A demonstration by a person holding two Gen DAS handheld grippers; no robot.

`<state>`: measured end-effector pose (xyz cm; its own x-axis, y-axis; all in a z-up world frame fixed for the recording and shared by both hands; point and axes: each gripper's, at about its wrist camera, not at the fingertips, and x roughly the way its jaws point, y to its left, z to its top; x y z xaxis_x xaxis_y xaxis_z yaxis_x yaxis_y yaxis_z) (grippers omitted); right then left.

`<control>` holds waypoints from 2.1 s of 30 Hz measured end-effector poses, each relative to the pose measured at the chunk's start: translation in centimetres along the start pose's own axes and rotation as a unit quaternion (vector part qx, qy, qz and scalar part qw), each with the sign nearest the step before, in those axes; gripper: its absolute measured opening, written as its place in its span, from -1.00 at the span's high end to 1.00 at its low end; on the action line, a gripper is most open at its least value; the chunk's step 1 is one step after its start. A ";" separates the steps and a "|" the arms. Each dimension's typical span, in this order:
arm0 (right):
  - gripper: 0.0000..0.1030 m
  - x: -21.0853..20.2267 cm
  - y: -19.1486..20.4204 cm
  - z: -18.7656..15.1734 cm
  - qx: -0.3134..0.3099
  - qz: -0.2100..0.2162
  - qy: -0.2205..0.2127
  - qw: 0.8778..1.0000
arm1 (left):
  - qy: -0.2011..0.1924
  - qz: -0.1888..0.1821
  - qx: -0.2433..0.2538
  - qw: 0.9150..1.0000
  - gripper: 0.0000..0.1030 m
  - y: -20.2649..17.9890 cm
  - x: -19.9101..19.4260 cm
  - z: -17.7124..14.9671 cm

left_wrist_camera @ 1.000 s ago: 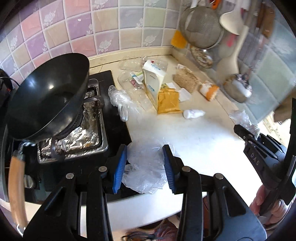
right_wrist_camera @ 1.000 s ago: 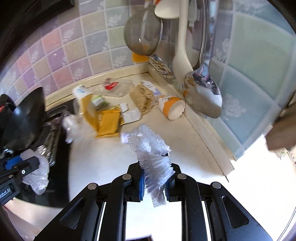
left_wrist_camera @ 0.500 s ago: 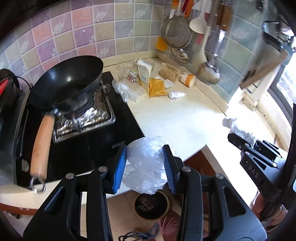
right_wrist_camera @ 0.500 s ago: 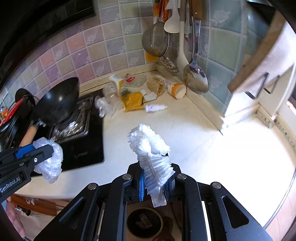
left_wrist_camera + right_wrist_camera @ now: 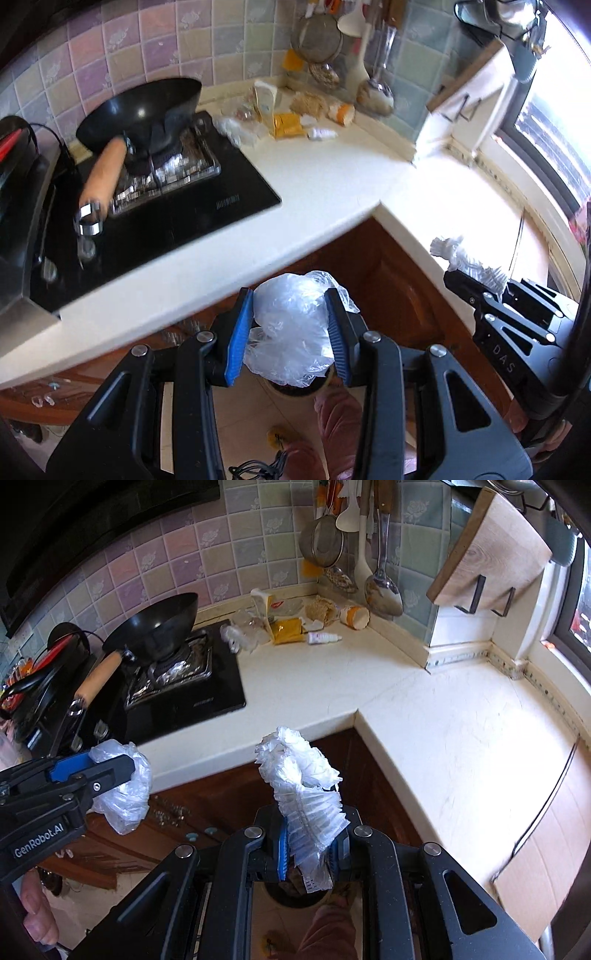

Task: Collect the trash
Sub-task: 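Carry the plastic bag and paper cup down over the trash bin with both tools, then open both tools to drop the bag and cup into the bin, then raise both open tools back toward the remaining trash on the counter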

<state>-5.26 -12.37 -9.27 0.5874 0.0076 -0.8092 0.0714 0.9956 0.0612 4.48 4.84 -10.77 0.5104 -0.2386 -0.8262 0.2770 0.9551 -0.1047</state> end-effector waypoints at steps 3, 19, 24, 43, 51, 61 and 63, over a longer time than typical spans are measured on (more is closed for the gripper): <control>0.69 -0.3 0.3 -2.5 0.002 -0.002 0.018 1.000 | 0.017 -0.008 -0.002 1.000 0.31 0.0 0.6 -1.7; 0.69 9.0 -1.9 -10.2 0.021 0.004 0.138 0.990 | 0.125 -0.010 -0.019 0.992 0.30 -0.6 11.9 -10.0; 0.69 16.4 -2.3 -14.5 0.024 0.028 0.187 0.982 | 0.152 0.010 -0.036 0.988 0.30 -0.1 18.3 -13.2; -0.03 43.8 -5.7 -29.1 -0.005 0.054 0.278 0.959 | 0.226 0.007 -0.114 0.968 -0.10 4.2 43.3 -26.1; -0.08 47.3 -6.9 -31.6 0.005 0.042 0.292 0.956 | 0.255 0.002 -0.099 0.962 -0.31 4.4 47.3 -28.6; -0.08 46.3 -5.9 -32.1 0.003 0.040 0.291 0.956 | 0.269 0.004 -0.088 0.959 -0.36 3.3 48.8 -29.8; -0.08 46.2 -5.9 -32.1 0.006 0.039 0.293 0.955 | 0.268 0.004 -0.088 0.959 -0.36 3.4 48.5 -29.6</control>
<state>-4.46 -14.91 -65.75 0.0400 0.1359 -0.9899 0.0564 0.9888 0.1380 6.08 1.73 -67.56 0.0066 -0.1511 -0.9885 0.1086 0.9828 -0.1495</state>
